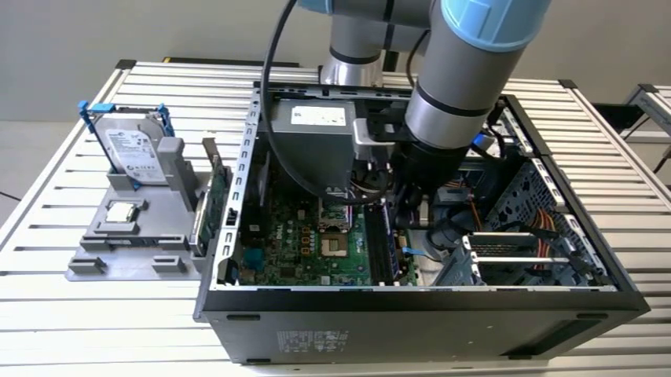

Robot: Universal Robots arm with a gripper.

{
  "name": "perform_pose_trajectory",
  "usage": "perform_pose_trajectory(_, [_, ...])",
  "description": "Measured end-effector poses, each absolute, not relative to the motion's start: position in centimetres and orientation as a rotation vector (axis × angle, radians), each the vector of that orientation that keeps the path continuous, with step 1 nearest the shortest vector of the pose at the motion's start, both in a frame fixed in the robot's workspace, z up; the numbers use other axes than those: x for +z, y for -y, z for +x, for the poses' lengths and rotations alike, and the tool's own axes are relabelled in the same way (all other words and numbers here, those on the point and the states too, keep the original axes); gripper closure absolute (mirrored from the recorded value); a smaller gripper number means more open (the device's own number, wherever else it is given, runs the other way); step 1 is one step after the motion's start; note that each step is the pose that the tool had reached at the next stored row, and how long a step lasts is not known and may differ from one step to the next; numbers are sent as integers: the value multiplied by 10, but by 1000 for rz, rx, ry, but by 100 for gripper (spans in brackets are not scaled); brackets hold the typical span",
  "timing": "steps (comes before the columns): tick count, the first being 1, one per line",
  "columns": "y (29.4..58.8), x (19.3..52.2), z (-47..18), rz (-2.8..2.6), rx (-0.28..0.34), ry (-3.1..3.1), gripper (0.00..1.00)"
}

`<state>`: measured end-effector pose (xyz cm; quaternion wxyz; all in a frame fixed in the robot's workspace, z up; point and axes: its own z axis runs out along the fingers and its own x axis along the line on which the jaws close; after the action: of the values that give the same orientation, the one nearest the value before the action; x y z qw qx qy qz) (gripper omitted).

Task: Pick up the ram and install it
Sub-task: 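Press down the ram until it locks into place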

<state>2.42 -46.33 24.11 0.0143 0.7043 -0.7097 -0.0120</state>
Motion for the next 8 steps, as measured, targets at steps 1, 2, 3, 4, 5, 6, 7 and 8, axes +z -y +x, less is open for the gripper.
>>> perform_pose_trajectory(1, [463,239,24,2193,-37,2210,100])
perform_pose_trajectory(2, [463,238,24,2193,-37,2210,100])
perform_pose_trajectory(3, [463,236,24,2193,-37,2210,100])
perform_pose_trajectory(4, [463,235,24,2193,-38,2210,100])
perform_pose_trajectory(5, [463,235,24,2192,-38,2210,100])
perform_pose_trajectory(6, [463,235,24,2192,-37,2210,100])
perform_pose_trajectory(7, [463,235,24,2192,-37,2210,100])
perform_pose_trajectory(8, [463,234,24,2192,-37,2210,100])
